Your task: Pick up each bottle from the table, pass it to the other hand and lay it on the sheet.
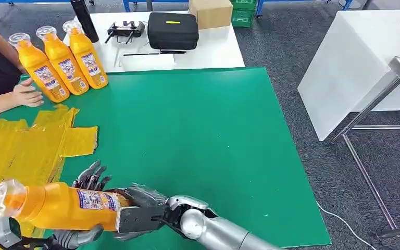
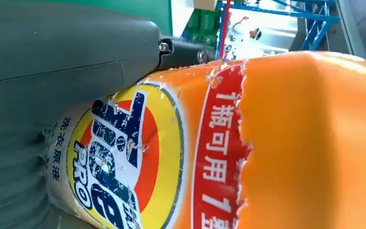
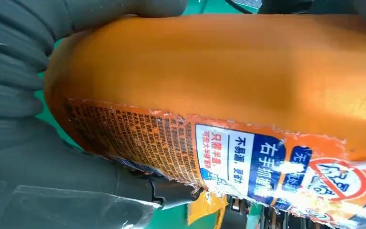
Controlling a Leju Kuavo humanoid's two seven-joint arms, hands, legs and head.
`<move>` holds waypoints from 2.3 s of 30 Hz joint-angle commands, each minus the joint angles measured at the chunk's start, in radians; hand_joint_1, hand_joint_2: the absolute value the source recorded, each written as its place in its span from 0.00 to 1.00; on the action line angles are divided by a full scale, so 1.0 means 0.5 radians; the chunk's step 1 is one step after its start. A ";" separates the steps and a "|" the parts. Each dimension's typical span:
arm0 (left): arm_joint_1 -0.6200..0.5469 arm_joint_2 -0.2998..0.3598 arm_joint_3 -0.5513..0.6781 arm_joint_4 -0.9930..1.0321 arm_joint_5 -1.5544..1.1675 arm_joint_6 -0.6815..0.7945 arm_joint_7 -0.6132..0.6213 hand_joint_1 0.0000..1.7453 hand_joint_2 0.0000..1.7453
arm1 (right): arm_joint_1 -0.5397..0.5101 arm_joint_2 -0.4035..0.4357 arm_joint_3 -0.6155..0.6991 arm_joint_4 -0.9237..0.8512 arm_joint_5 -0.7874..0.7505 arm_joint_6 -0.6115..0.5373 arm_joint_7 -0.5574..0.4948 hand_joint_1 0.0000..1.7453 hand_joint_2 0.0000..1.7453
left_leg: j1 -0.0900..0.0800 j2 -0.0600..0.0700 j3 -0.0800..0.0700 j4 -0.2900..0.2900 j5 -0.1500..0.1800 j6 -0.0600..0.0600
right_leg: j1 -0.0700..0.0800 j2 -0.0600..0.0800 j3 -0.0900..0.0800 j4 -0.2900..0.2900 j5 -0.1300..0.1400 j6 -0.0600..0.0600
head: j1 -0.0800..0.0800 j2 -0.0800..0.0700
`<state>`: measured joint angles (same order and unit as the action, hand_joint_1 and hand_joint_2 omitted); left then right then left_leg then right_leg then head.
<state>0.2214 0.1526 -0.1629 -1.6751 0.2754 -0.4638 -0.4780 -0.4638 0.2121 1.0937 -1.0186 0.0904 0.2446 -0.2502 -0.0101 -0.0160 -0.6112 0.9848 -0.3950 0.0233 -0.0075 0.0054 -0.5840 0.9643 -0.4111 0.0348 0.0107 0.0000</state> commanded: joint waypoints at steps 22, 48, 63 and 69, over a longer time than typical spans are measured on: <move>-0.050 -0.065 0.184 -0.074 -1.040 0.791 -0.182 1.00 1.00 | 0.385 -0.223 -0.435 -0.296 -0.161 -0.193 -0.053 0.00 1.00 | 0.003 -0.004 0.005 0.002 -0.004 -0.004 | 0.003 -0.008 0.008 -0.002 -0.005 -0.001 | -0.002 0.000; -0.250 0.154 0.967 0.864 -3.289 2.230 0.563 1.00 1.00 | 0.395 -0.620 -0.560 -0.862 -0.502 -0.126 -0.161 0.00 1.00 | 0.002 0.002 0.007 0.002 -0.004 -0.008 | 0.003 -0.006 0.007 0.002 -0.003 -0.009 | 0.000 0.000; -0.393 0.278 0.841 1.204 -3.300 2.058 0.602 0.00 1.00 | 0.388 -0.600 -0.566 -0.823 -0.516 -0.110 -0.153 0.00 1.00 | 0.003 -0.003 0.001 -0.001 0.001 -0.007 | 0.001 -0.006 0.003 0.000 0.000 -0.007 | -0.001 0.000; -0.401 0.279 0.830 1.193 -3.300 2.058 0.603 0.00 1.00 | 0.389 -0.600 -0.567 -0.822 -0.516 -0.110 -0.153 0.00 1.00 | 0.003 -0.005 -0.003 -0.001 0.006 -0.008 | 0.001 -0.006 -0.003 0.000 0.003 -0.008 | -0.001 0.000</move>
<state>0.0583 0.2842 0.2980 -1.1628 -1.3768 0.5741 -0.1751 -0.2402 -0.0706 0.7996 -1.4660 -0.1621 0.1885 -0.3319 -0.0084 -0.0186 -0.6143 0.9847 -0.3917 0.0205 -0.0069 0.0034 -0.5871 0.9644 -0.4091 0.0314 0.0103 0.0000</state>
